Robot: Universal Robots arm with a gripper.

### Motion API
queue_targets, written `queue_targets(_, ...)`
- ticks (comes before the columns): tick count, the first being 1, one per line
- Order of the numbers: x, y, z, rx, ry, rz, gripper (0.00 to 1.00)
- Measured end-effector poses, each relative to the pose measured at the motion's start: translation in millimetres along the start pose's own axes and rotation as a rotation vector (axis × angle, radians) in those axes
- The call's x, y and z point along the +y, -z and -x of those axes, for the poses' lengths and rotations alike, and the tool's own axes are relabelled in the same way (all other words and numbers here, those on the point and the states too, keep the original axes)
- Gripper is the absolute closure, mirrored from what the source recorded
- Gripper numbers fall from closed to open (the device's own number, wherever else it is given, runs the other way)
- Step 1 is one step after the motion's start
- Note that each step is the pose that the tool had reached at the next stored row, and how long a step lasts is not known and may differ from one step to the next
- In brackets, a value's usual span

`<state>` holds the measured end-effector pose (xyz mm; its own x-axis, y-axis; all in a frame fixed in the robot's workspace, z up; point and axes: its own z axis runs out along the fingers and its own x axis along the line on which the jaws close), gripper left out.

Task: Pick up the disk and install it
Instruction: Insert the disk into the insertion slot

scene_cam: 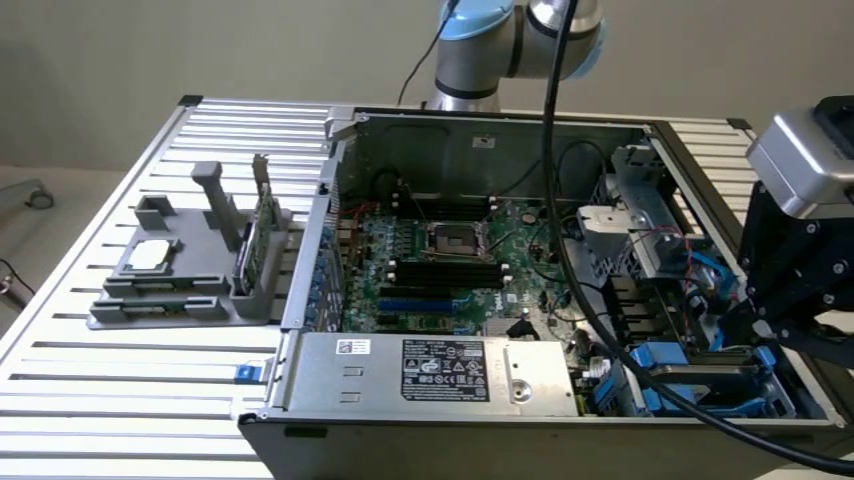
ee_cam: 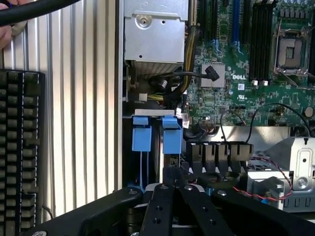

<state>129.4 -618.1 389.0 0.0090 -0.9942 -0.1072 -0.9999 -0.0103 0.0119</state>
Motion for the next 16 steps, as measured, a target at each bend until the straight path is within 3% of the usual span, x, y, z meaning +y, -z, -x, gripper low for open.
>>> queue_targets(16, -3.8, -28.7, -3.1, 0.0003, 0.014, 0.0015, 0.89)
